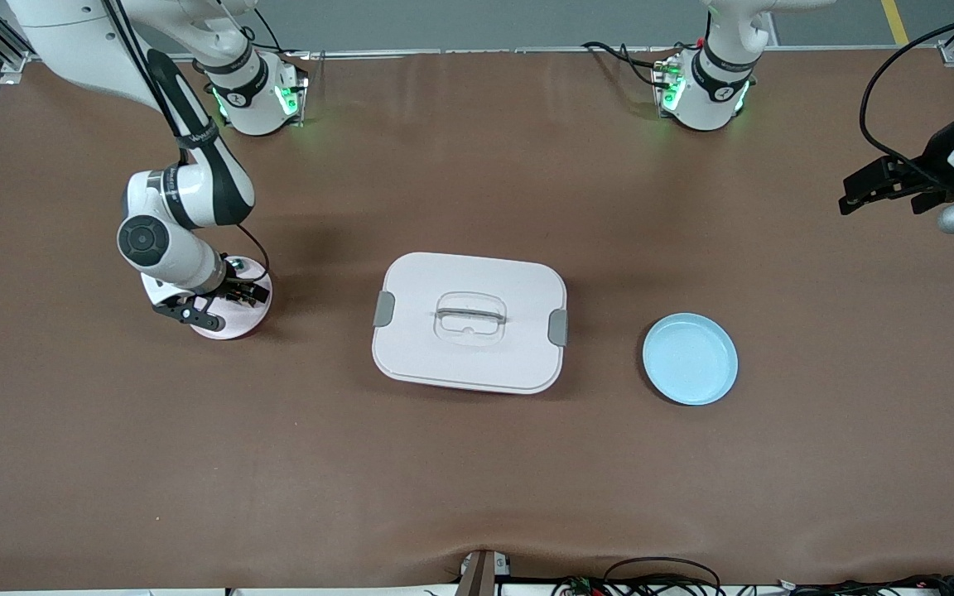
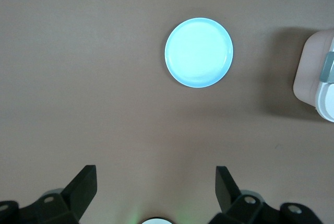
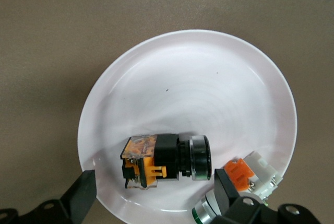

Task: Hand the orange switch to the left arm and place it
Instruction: 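Move the right gripper down over the orange switch on the white plate, then close the right gripper on the orange switch and lift it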

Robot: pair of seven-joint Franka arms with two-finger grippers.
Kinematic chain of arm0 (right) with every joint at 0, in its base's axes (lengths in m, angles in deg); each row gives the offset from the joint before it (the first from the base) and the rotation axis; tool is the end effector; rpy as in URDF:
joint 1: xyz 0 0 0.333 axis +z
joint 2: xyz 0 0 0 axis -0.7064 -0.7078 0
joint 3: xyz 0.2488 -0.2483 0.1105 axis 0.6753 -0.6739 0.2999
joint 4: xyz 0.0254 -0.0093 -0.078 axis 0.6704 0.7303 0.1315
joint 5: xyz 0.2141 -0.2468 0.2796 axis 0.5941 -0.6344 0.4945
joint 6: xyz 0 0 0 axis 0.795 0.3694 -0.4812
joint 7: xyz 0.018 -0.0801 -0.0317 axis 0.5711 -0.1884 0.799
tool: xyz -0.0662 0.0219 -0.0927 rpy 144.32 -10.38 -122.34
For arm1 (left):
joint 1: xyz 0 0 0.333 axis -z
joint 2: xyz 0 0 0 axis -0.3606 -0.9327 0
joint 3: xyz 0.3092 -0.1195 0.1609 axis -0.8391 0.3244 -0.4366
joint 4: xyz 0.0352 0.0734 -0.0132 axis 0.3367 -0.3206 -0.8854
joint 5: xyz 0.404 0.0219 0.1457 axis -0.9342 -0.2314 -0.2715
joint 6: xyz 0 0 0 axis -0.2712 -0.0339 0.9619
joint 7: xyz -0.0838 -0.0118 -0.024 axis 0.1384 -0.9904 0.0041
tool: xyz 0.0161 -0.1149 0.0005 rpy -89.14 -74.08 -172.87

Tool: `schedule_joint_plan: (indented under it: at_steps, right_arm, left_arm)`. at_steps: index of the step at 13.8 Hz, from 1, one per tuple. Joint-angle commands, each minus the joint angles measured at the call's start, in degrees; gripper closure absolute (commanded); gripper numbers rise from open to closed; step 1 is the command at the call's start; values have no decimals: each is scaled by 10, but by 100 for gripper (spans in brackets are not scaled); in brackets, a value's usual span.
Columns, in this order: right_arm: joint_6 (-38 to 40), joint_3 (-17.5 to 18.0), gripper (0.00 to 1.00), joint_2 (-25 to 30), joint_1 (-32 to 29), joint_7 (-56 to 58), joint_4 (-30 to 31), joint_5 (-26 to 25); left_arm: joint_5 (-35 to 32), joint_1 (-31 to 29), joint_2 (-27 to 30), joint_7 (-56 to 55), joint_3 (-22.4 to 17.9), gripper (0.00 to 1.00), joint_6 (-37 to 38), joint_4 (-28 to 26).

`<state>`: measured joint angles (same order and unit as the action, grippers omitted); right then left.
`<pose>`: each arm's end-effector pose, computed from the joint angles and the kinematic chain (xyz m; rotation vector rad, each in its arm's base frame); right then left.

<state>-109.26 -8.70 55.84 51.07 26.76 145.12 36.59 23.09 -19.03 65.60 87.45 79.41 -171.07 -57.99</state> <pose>0.5369 0.0496 0.2122 2.9974 -0.4601 -0.1998 0.5753 -0.0213 0.6593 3.1097 0.0192 -0.1086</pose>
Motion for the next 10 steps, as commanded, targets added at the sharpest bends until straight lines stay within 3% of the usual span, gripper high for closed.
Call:
schedule_joint_plan:
  at_steps: [1,10]
  right_arm:
    - [1,3,0,2,-6,-2,2,-21]
    - [-6,2,0,-12,-12,6,1,-30]
  left_arm:
    - [10,-3,3,9,-1,0,9,7]
    - [25,-9,4,13,-2,0,9,7]
